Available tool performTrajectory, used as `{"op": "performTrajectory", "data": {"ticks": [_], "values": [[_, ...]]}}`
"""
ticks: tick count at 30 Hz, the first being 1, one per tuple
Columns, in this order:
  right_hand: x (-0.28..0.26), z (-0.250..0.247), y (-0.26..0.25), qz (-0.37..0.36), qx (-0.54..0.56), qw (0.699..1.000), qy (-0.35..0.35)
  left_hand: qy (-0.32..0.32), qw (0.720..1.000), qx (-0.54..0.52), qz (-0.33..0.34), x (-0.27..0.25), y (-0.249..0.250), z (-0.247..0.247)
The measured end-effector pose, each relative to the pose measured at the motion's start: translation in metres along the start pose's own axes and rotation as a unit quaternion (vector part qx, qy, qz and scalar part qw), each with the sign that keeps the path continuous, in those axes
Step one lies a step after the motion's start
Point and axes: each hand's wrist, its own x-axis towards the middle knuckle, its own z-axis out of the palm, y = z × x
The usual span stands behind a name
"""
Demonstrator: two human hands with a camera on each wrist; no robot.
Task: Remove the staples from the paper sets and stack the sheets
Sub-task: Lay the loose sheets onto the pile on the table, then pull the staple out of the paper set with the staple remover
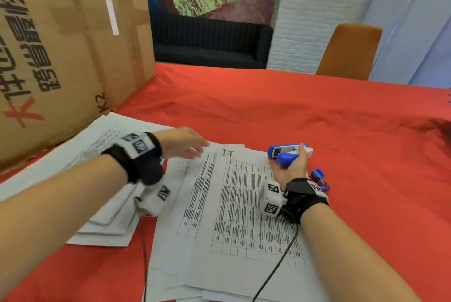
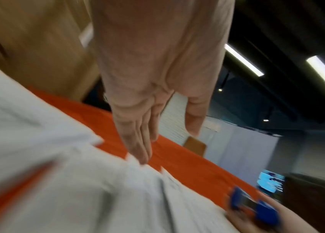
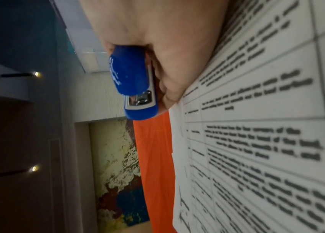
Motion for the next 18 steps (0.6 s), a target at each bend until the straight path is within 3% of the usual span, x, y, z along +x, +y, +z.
{"op": "performTrajectory", "data": {"ticks": [2,7,10,11,13,16,18], "values": [[0.001,-0.002,-0.001,0.002,0.005,1.0,-0.007,-0.037,0.999,0.019,-0.033,0.017,0.007,0.029],[-0.008,0.001,-0.002,0.01,-0.037,0.999,-0.024,0.022,0.998,0.009,-0.05,0.037,0.022,0.069],[-0.015,0.012,-0.011,0.022,-0.178,0.983,-0.037,0.053,0.997,0.005,-0.051,0.033,0.021,0.076],[-0.015,0.017,-0.018,0.024,-0.259,0.965,-0.041,0.029,0.998,-0.004,-0.056,0.032,0.019,0.074],[-0.001,0.024,-0.039,0.025,-0.439,0.898,-0.024,-0.016,0.997,-0.042,-0.056,0.025,0.013,0.06],[0.027,0.025,-0.077,0.012,-0.618,0.786,0.005,-0.006,0.991,-0.127,-0.041,0.013,-0.005,0.033],[0.013,0.03,-0.094,0.029,-0.672,0.74,-0.004,0.014,0.992,-0.116,-0.042,0.005,-0.021,0.02]]}}
